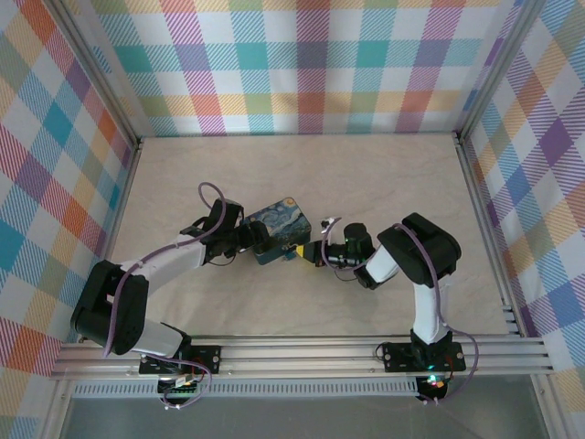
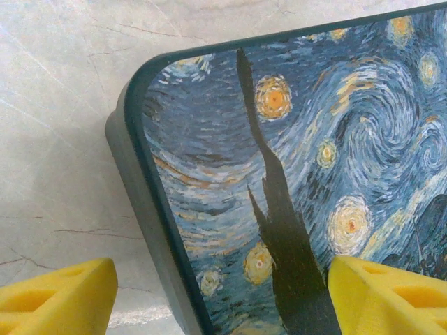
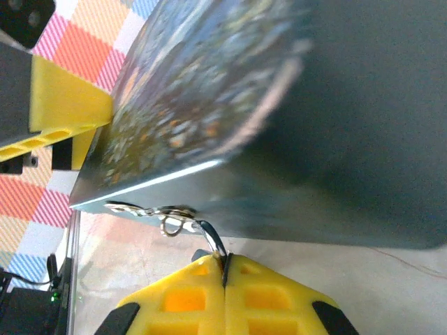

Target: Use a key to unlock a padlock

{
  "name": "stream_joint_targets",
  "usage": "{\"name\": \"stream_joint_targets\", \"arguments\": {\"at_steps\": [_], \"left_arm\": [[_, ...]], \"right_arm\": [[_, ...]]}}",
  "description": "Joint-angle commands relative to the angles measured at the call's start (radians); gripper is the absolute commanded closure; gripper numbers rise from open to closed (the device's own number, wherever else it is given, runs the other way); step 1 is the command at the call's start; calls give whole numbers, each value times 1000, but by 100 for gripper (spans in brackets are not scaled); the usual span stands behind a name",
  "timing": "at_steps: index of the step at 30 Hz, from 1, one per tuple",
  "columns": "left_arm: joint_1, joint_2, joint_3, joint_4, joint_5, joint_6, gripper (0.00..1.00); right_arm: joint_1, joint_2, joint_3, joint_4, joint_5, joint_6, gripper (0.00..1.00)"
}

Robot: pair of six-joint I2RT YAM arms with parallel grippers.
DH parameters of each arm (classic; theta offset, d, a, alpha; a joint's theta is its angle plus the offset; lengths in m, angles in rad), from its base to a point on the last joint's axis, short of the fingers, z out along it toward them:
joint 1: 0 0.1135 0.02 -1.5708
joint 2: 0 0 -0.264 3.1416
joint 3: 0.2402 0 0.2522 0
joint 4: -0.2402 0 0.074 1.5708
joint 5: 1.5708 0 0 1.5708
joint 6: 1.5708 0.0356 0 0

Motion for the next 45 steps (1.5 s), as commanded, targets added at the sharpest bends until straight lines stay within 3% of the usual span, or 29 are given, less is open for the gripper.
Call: {"name": "stream_joint_targets", "arguments": {"at_steps": [1, 6, 14, 17, 21, 25, 27, 31, 37, 42, 45], "left_arm": [[-10, -6, -27, -64, -32, -4, 21], [-6, -17, 16, -85, -35, 9, 17], [21, -49, 120, -154, -41, 61, 7], [41, -60, 141, -160, -41, 72, 5], [66, -74, 151, -168, -36, 81, 4], [97, -99, 167, -198, -44, 98, 3], [121, -120, 175, -218, -65, 110, 2], [186, -176, 146, -214, -122, 121, 0], [262, -276, -4, -20, -378, 148, 0], [263, -307, -166, 260, -573, 291, 0], [263, -257, -224, 395, -613, 389, 0]], "right_arm": [[-15, -55, -13, -1, 31, 10, 98], [-18, -185, -59, -187, 41, -59, 98], [-17, -485, -78, -735, 56, -101, 96], [-17, -512, -72, -879, 73, -86, 96], [-18, -474, -66, -927, 104, -50, 94], [-22, -507, -43, -966, 185, -58, 71], [-30, -562, -21, -1028, 251, -86, 55], [-64, -685, 1, -1135, 376, -162, 34], [-192, -861, 5, -1187, 584, -328, 1], [-340, -930, -26, -1082, 724, -502, 0], [-402, -901, -59, -960, 740, -611, 0]]}}
